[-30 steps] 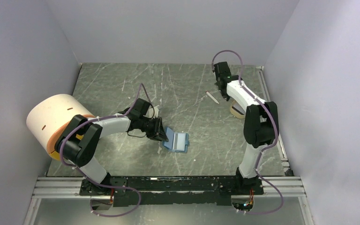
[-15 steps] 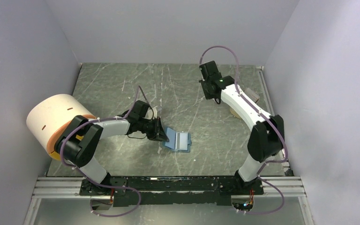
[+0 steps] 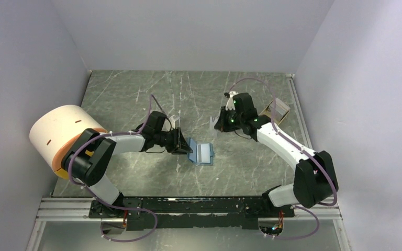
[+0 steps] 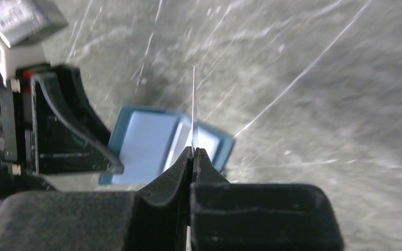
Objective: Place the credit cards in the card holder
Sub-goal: Insert the credit card into the card holder.
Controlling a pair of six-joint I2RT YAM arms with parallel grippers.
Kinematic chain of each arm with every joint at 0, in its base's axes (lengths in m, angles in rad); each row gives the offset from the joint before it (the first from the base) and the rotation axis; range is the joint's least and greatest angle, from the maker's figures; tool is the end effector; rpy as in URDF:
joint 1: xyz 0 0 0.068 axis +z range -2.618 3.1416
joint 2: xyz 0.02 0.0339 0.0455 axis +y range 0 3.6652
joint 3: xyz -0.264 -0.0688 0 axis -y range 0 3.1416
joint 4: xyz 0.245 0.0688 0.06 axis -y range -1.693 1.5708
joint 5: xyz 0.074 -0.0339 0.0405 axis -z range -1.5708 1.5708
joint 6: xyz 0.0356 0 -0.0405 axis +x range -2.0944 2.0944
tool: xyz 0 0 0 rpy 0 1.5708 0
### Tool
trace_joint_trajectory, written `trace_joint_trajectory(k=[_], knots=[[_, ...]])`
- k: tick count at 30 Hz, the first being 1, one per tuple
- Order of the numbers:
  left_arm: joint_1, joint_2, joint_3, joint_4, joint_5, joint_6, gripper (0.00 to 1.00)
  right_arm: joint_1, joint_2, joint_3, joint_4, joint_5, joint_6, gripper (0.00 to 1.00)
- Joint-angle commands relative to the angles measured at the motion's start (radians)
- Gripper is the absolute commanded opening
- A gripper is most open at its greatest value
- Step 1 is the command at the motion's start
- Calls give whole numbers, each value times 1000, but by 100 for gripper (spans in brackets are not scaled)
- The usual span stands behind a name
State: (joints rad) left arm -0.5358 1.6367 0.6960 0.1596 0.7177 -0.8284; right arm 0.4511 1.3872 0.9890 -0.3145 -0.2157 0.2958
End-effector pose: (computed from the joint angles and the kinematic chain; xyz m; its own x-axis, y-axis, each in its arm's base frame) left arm 0.2476 -0.1742 0.1433 -0.9886 -0.0586 -0.1389 0.0854 0.5416 -0.8363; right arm 0.2695 0.1390 0.2622 -0.7295 -0.0370 -0.6829 -0.3752 0.8565 0.3544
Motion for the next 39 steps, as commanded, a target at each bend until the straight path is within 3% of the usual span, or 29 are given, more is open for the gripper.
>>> trace_joint_trajectory(k=[1,9,12,24,28,33,39], knots=[[-7,1,-15,-15,-32,15,35,23,5,-115,148,-183,145,0],[-7,-16,-40,-107,-105,65,31,49,33,-291,388,-291,304,0],[-7,-22,-32,-155,-140,83,35,52,57,-324,450,-306,334,0],[6,-56,-64,-154,-140,83,35,52,130,-380,583,-310,391,0],[13,-76,-75,-152,-138,81,29,53,148,-384,599,-303,403,0],[13,-69,-78,-151,-122,92,13,53,165,-410,641,-303,428,0],[14,-61,-88,-150,-117,97,10,54,160,-448,679,-280,463,0]])
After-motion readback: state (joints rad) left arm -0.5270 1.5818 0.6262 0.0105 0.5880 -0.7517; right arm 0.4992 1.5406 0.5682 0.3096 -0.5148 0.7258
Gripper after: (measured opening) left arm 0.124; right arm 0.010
